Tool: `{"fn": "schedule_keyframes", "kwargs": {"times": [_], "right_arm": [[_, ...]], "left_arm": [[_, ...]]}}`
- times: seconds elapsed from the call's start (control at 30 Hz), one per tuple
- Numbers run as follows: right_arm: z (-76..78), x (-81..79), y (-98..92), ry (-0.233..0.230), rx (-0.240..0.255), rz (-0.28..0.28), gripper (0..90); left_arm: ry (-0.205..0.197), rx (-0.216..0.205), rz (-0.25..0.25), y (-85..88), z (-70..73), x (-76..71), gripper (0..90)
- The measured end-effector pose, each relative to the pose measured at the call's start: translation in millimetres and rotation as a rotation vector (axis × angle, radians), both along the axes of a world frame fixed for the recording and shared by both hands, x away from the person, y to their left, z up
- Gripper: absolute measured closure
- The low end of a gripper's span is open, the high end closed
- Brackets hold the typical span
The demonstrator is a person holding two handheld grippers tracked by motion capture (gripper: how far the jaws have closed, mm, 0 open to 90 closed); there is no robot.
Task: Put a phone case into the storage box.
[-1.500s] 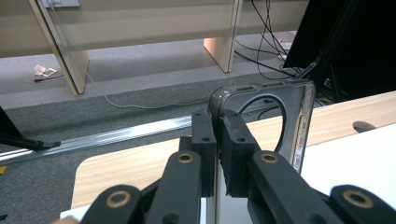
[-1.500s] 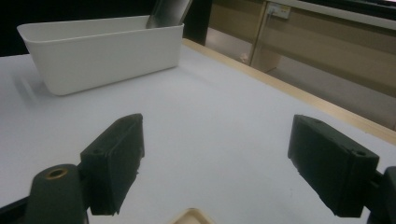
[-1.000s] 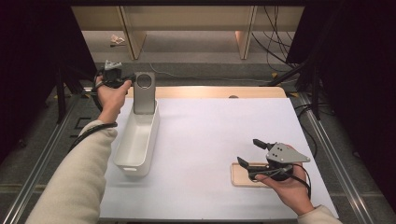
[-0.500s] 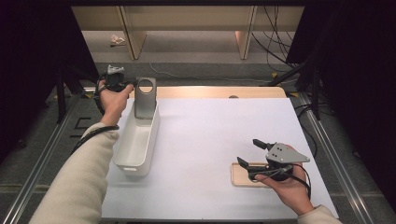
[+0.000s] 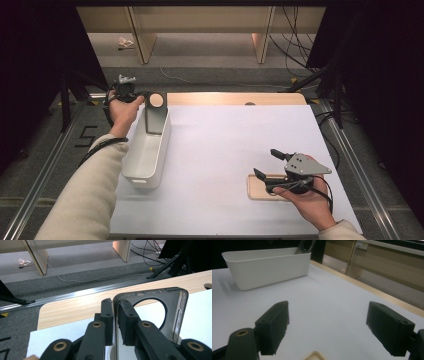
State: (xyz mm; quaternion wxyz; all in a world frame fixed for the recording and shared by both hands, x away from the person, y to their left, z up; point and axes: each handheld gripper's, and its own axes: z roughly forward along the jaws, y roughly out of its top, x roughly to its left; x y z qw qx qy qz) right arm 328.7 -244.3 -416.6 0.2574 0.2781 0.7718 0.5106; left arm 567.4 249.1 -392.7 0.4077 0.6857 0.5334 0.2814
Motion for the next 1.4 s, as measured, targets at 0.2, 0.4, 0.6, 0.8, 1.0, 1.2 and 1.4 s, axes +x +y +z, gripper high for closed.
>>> {"fn": "schedule_keyframes", "kwargs": {"times": [0.2,0.4,0.6,0.8,1.0,1.2,1.4], "right_arm": [[0.0,0.1,-0.1,-0.001,-0.001,0.0,19.6],[-0.2,0.2,-0.1,-0.001,-0.004,-0.002,19.5],[0.0,0.1,-0.1,-0.001,-0.004,-0.002,19.4],[-0.4,0.4,0.2,0.003,-0.007,-0.002,19.0],[-1.1,0.9,1.0,0.009,-0.015,-0.005,18.8],[-1.7,2.0,2.1,0.019,-0.022,-0.01,18.6],[1.0,4.2,0.4,0.014,-0.019,-0.026,18.8]], "left_arm": [[0.021,0.018,0.005,0.5,-2.3,1.3,77.7],[0.035,0.03,0.005,-0.3,-2.7,2.3,70.3],[0.045,0.029,0.011,-1.2,-2.7,3.1,60.5],[0.058,0.018,0.015,-2.7,-0.3,2.5,44.3],[0.062,-0.001,0.007,-2.4,5.9,-1.3,22.1],[0.025,0.003,-0.006,0.6,20.4,-17.2,13.5],[-0.013,-0.017,-0.003,8.9,40.3,-68.6,15.0]]}}
